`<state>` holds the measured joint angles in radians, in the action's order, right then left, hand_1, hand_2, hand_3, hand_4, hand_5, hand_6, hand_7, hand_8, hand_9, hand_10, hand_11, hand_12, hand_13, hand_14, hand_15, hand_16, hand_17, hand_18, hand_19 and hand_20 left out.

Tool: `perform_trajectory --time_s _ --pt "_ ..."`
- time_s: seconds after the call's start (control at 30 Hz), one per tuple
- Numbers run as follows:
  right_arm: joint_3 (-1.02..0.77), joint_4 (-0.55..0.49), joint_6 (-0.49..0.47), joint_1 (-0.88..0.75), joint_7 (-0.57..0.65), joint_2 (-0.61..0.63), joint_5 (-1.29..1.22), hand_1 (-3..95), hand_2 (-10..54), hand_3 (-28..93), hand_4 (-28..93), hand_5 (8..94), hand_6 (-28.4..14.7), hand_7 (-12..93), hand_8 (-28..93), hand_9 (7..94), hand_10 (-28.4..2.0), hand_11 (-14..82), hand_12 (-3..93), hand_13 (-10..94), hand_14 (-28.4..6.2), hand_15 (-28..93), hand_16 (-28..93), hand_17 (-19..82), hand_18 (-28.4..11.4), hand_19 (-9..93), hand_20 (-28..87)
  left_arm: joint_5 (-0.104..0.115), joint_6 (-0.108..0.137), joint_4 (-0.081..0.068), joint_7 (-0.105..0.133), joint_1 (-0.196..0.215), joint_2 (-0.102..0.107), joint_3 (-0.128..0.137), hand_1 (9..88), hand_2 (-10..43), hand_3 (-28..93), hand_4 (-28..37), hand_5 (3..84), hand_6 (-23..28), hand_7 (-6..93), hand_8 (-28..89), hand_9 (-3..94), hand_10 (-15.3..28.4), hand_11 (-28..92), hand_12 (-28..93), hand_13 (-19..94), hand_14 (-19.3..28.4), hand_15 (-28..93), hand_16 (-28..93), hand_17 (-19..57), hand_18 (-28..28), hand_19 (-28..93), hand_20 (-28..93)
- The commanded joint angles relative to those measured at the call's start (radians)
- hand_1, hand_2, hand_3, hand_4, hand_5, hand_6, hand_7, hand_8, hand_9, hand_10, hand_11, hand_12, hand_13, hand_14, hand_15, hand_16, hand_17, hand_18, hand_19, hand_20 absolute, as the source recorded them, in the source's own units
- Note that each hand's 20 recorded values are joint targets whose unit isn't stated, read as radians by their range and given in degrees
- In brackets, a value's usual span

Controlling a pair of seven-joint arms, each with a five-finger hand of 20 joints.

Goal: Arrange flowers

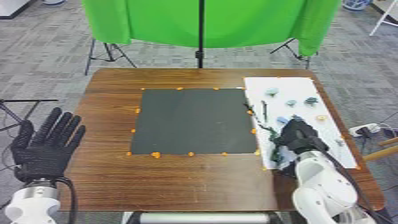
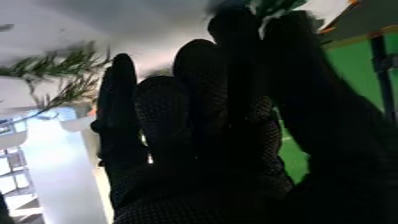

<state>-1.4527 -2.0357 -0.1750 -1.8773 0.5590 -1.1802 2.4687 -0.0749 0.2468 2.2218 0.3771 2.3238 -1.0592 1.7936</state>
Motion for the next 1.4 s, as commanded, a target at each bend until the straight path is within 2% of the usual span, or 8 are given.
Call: perform_trajectory --time_s 0.03,0.4,0.53,0.83,1.03,1.23,1.3,1.4 --pt "0.003 -0.027 0.026 0.001 0.078 0.001 -0.152 55.7 -9.5 72 -28 77.3 -2.6 36 7 74.5 -15.3 44.5 48.0 60 -15.0 77 38 26 -22.9 75 38 0.013 0.01 0.0 -0.005 0.014 -0.009 0.001 20.4 16.6 72 -28.3 43.2 8.8 10.0 -9 36.7 14.3 18 11 29 12.8 21 -3 -5.2 12.5 31 13" --pt "-0.003 -0.158 0.173 -0.016 0.105 0.002 -0.34 54.2 -9.5 77 -27 77.9 -3.8 37 12 78.7 -15.5 38.5 49.4 62 -15.5 76 37 26 -23.7 75 38 0.031 0.014 -0.003 -0.008 0.02 -0.005 0.013 20.5 16.6 72 -28.3 43.3 8.9 10.1 -9 36.6 14.2 18 11 29 12.9 21 -3 -5.3 12.6 32 13" --pt "0.047 -0.148 0.193 0.058 0.126 -0.018 -0.446 53.8 -9.5 77 -26 77.9 -3.7 37 13 79.2 -15.4 38.5 49.4 62 -15.7 76 37 26 -24.1 75 38 0.033 0.025 0.002 -0.006 0.041 0.006 0.024 20.5 16.6 73 -28.3 43.4 8.9 10.2 -9 36.7 14.2 18 11 29 12.9 21 -3 -5.4 12.6 32 13" --pt "0.307 -0.016 0.228 0.336 0.189 -0.131 -0.594 53.5 -9.5 77 -24 77.9 -3.6 37 15 79.0 -15.3 39.5 49.3 63 -16.2 77 36 27 -25.0 76 38 0.036 0.037 0.005 0.016 0.062 0.02 0.033 20.6 16.6 72 -28.3 43.3 8.8 10.2 -9 36.7 14.4 18 11 29 13.0 22 -3 -5.3 12.6 32 12" --pt "0.483 0.118 0.222 0.492 0.222 -0.226 -0.595 53.8 -9.5 77 -24 78.3 -3.7 36 15 78.9 -15.2 41.0 48.2 63 -16.5 77 35 27 -25.6 77 38 0.039 0.042 0.003 0.033 0.05 0.039 0.017 20.5 16.6 73 -28.3 43.3 8.8 10.2 -9 36.7 14.4 18 11 29 12.9 22 -3 -5.3 12.6 32 12" --pt "0.633 0.236 0.303 0.606 0.338 -0.303 -0.634 54.1 -9.5 76 -24 78.3 -3.8 37 17 78.6 -15.1 42.3 47.4 64 -17.2 78 35 27 -27.0 79 38 0.043 0.052 0.006 0.05 0.039 0.06 0.002 20.5 16.7 73 -28.3 43.3 8.8 10.2 -9 36.7 14.3 18 11 29 12.9 22 -3 -5.3 12.6 32 12" --pt "0.661 0.274 0.325 0.62 0.372 -0.33 -0.62 54.1 -9.5 77 -24 78.4 -4.0 36 17 78.4 -15.3 43.1 47.1 65 -17.6 78 35 27 -27.4 79 38 0.042 0.058 0.005 0.038 0.027 0.068 -0.002 20.5 16.6 73 -28.3 43.3 8.8 10.2 -9 36.7 14.3 18 11 29 12.9 22 -3 -5.3 12.6 32 12" --pt "0.696 0.345 0.359 0.647 0.39 -0.369 -0.585 54.1 -9.5 77 -24 78.6 -4.2 36 17 78.4 -15.3 43.9 46.5 65 -17.6 78 34 27 -27.8 79 38 0.044 0.06 0.006 0.044 0.022 0.077 -0.009 20.5 16.6 73 -28.3 43.3 8.8 10.3 -9 36.7 14.3 18 11 29 12.9 22 -3 -5.3 12.6 32 12"
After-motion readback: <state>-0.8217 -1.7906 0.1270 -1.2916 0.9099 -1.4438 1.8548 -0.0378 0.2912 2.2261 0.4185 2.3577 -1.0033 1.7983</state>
